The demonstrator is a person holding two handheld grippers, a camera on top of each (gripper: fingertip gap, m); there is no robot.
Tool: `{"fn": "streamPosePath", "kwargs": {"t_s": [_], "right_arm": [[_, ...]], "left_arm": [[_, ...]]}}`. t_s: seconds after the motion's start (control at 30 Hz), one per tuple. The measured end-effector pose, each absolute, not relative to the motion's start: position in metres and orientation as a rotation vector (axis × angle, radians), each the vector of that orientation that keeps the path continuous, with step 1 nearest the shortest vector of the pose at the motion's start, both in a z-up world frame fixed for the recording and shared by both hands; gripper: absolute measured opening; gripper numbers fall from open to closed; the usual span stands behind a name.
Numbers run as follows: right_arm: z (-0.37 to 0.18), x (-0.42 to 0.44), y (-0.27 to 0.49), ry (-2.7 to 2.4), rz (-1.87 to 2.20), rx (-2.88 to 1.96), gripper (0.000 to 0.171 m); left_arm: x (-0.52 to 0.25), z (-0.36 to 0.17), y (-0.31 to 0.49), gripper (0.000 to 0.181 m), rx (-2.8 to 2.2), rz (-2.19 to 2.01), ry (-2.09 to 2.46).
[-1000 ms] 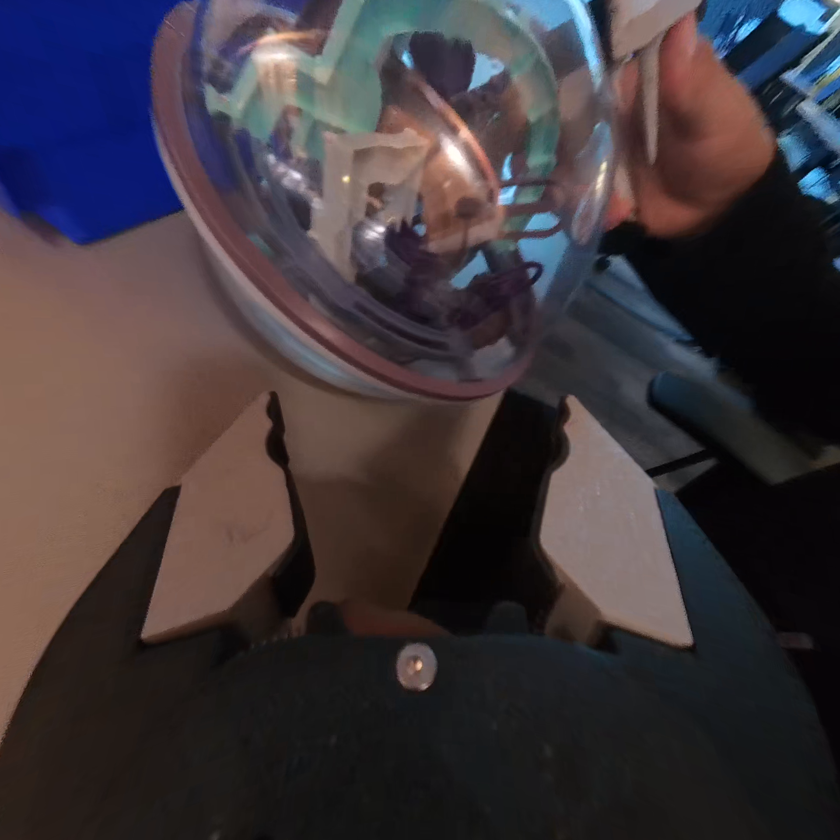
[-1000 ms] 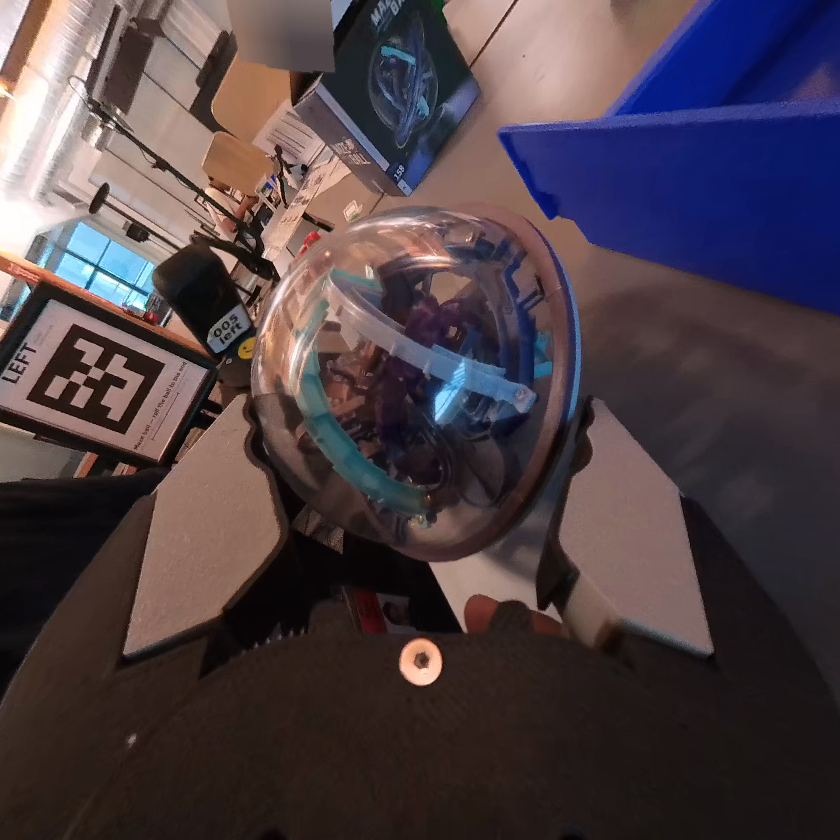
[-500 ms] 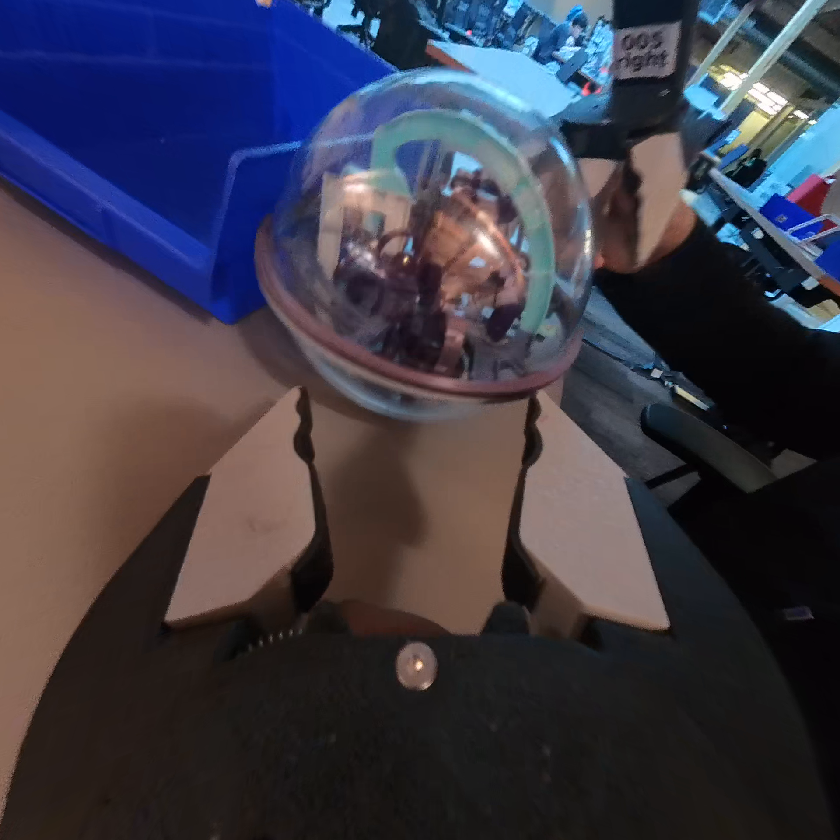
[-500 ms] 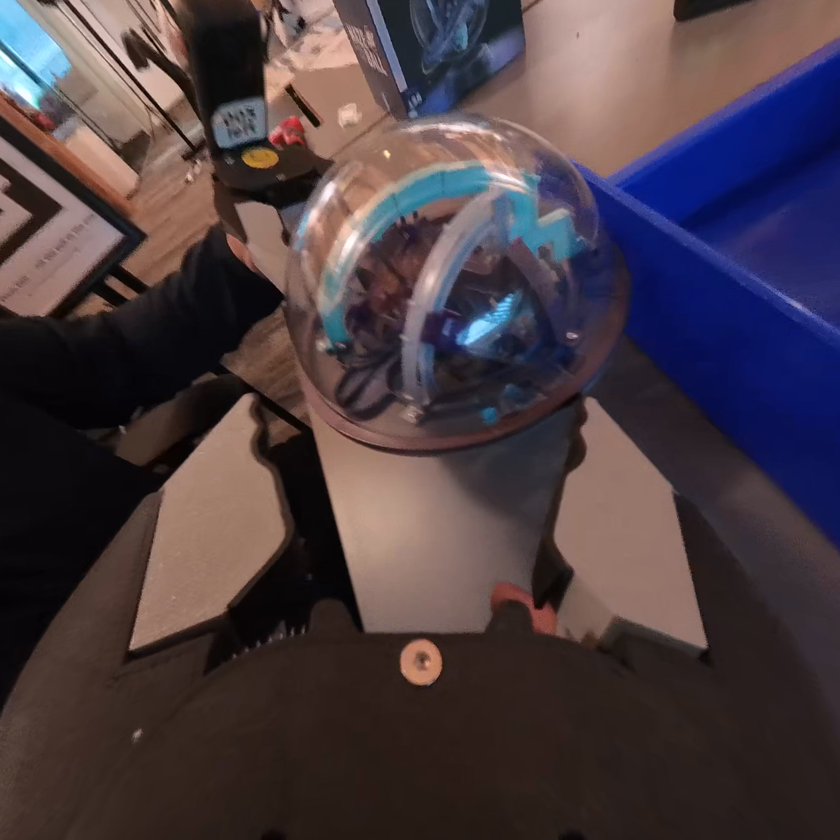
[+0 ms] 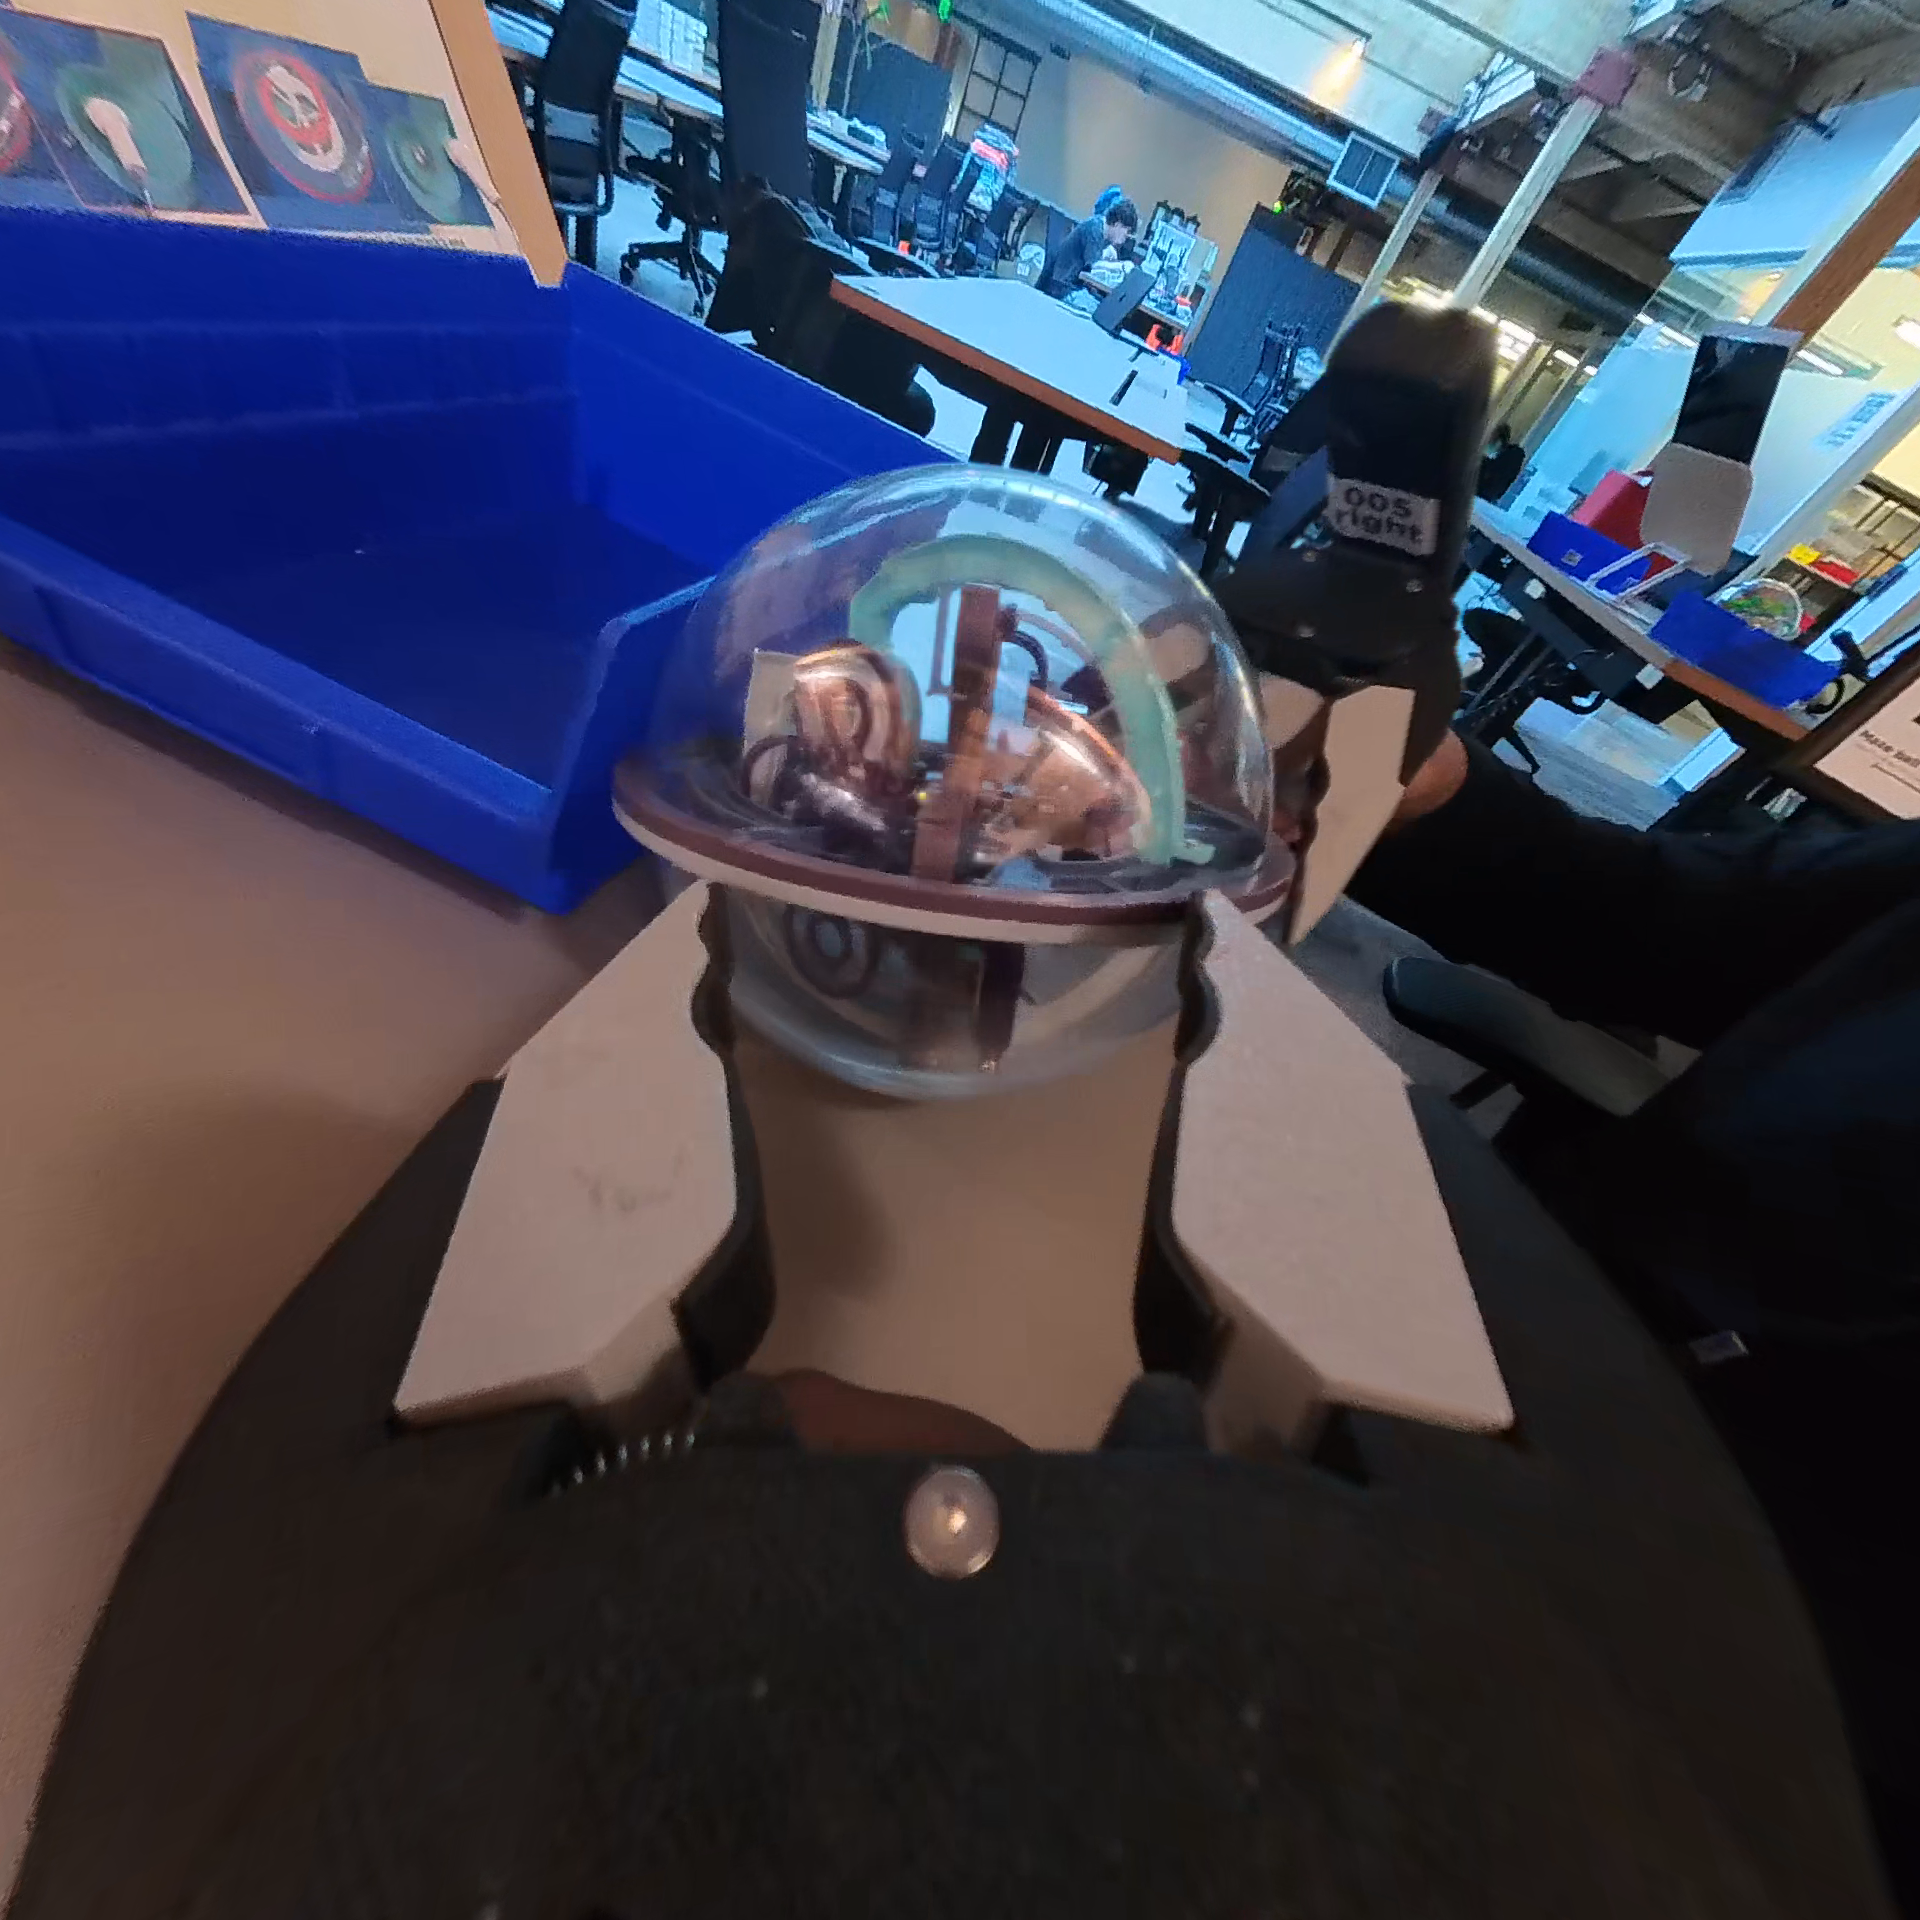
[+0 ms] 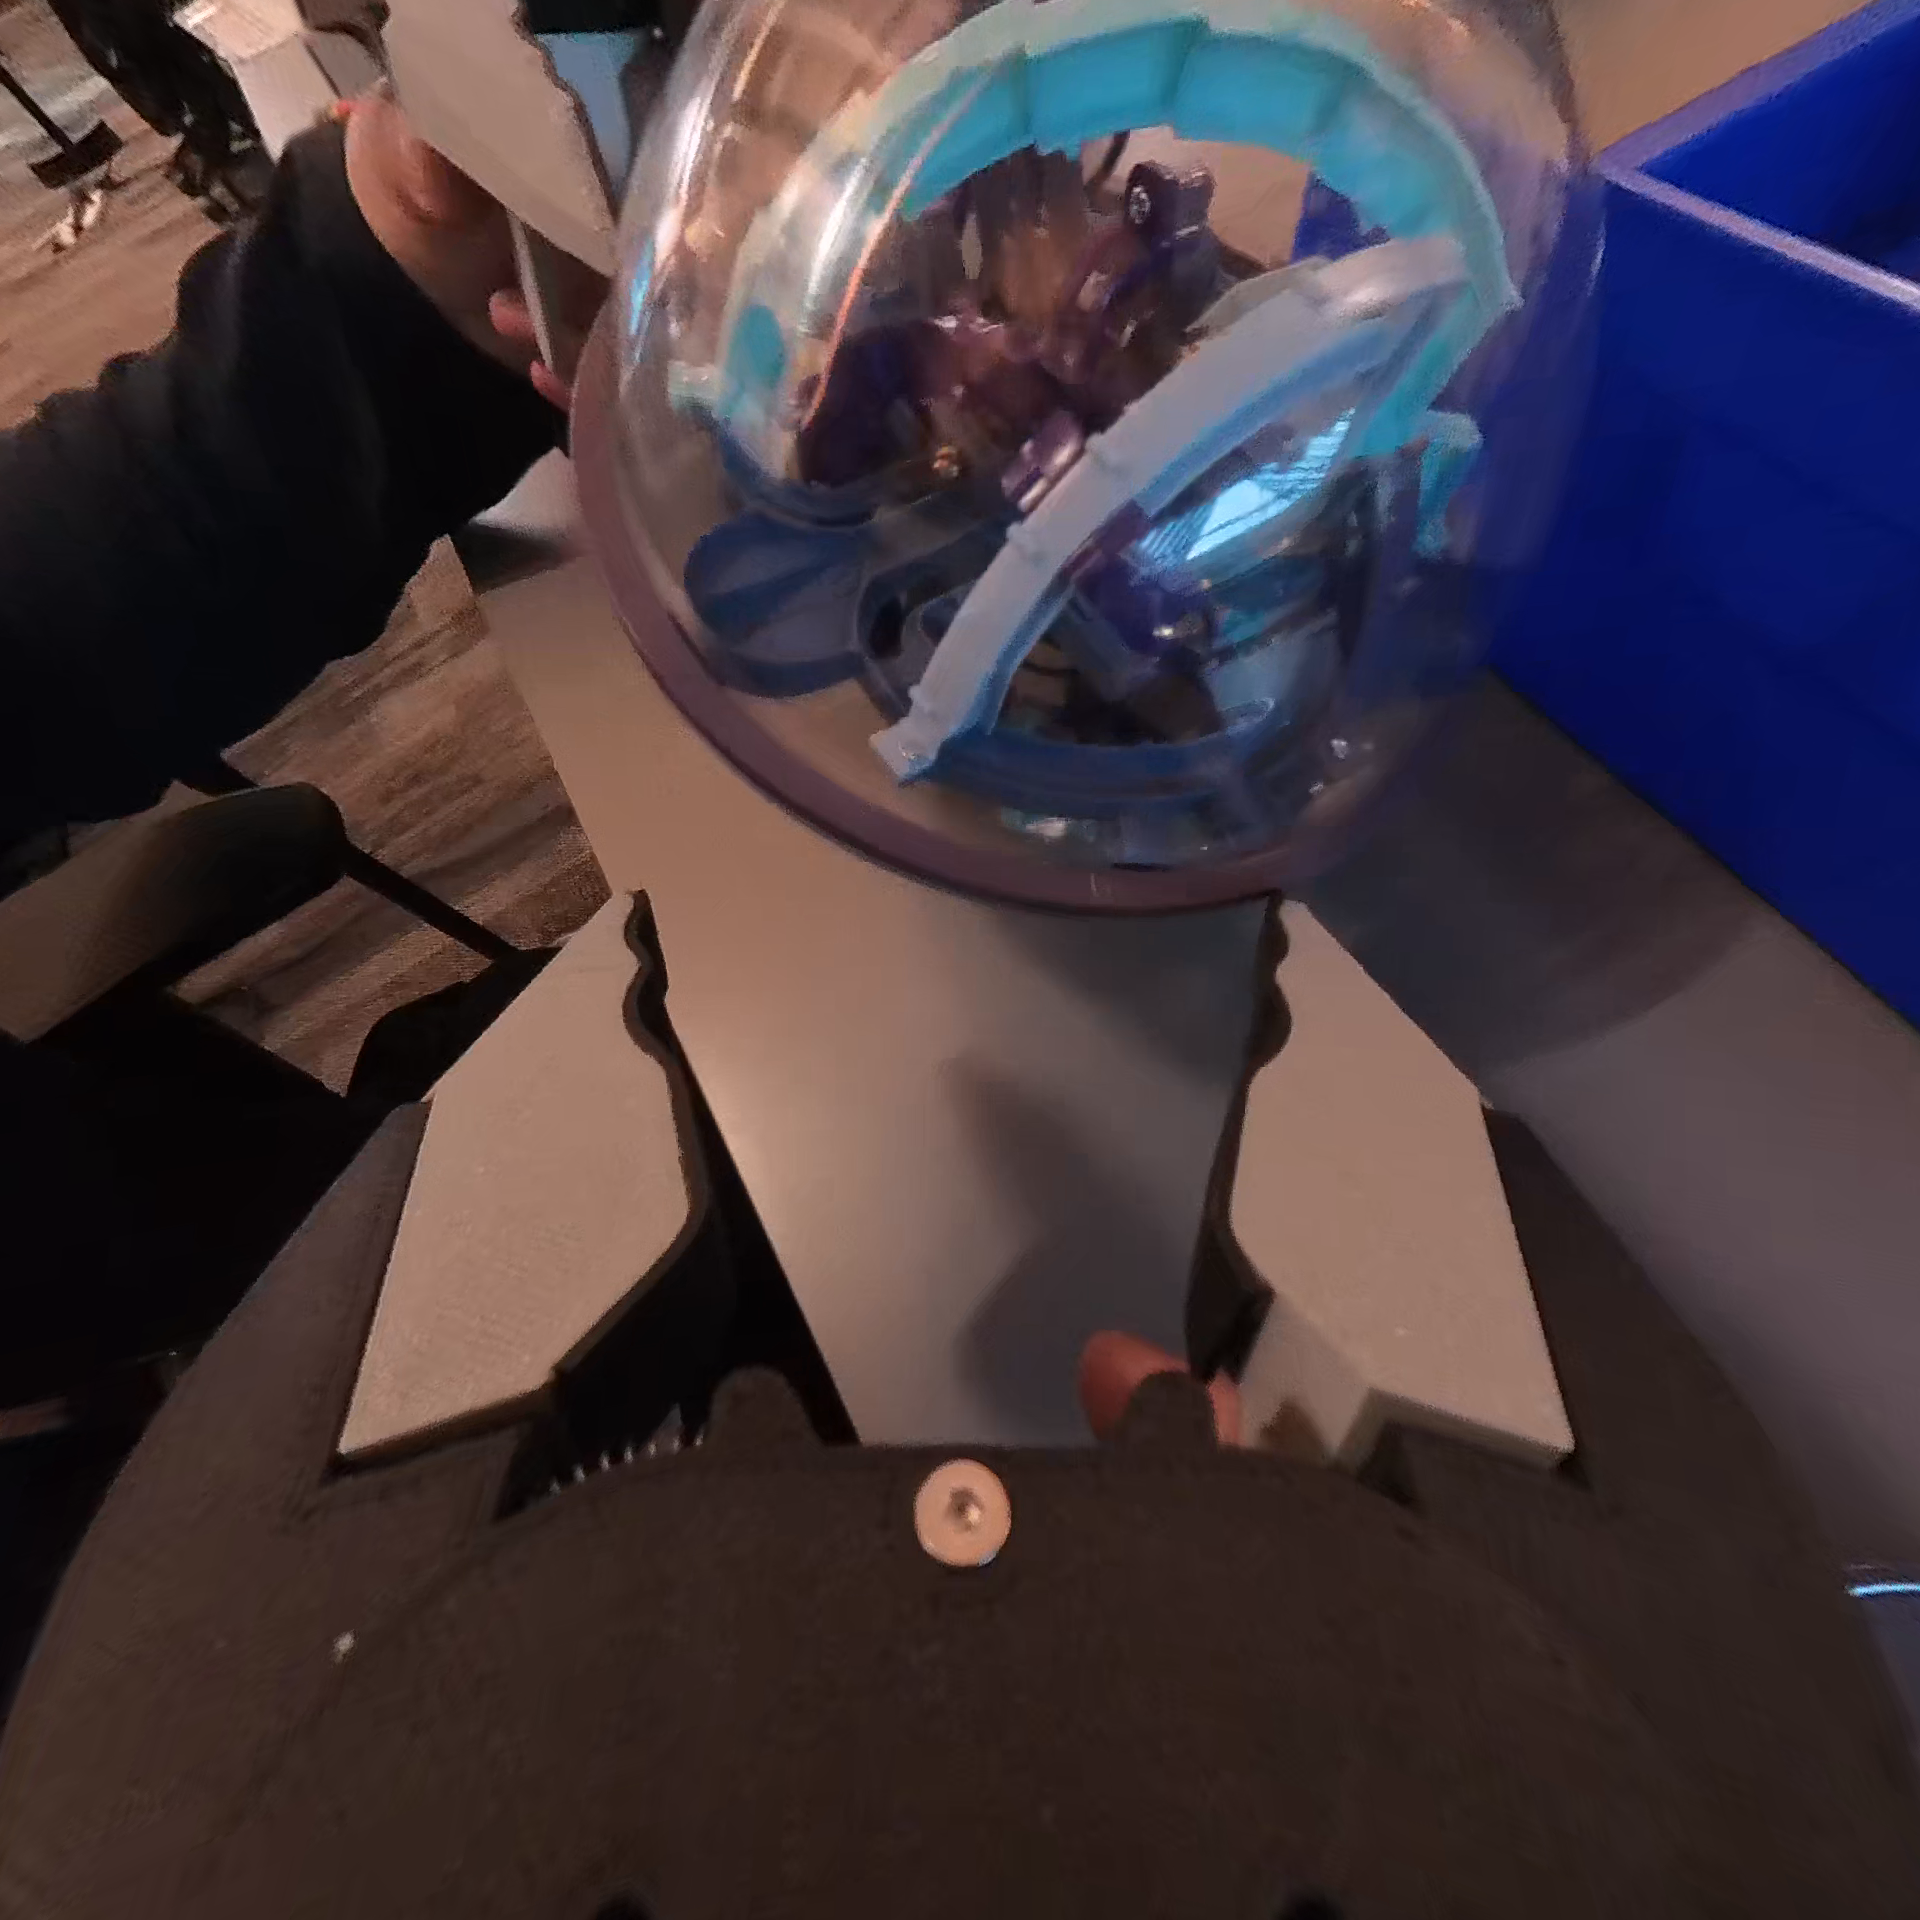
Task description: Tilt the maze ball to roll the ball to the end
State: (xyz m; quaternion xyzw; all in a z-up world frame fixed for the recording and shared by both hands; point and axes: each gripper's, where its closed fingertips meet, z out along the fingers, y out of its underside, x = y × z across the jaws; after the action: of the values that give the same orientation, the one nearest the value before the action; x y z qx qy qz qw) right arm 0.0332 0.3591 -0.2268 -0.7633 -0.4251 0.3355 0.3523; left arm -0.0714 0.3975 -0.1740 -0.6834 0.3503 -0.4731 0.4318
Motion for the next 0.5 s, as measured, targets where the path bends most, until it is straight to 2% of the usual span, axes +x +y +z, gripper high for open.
{"fn": "streamPosePath", "kwargs": {"t_s": [0.23,0.33,0.43,0.5], "right_arm": [[-0.23,0.029,0.343,-1.168,0.843,-1.958,0.114],[-0.226,0.035,0.34,-1.226,0.809,-1.921,0.11],[-0.206,0.05,0.367,-1.151,0.77,-1.887,0.114],[-0.192,0.051,0.382,-1.116,0.81,-1.849,0.123]], "left_arm": [[-0.072,-0.176,0.393,0.089,-1.693,-1.173,0.945],[-0.079,-0.174,0.397,0.086,-1.695,-1.133,0.935],[-0.083,-0.179,0.402,0.087,-1.73,-1.087,0.936],[-0.084,-0.179,0.403,0.087,-1.736,-1.078,0.933]]}}
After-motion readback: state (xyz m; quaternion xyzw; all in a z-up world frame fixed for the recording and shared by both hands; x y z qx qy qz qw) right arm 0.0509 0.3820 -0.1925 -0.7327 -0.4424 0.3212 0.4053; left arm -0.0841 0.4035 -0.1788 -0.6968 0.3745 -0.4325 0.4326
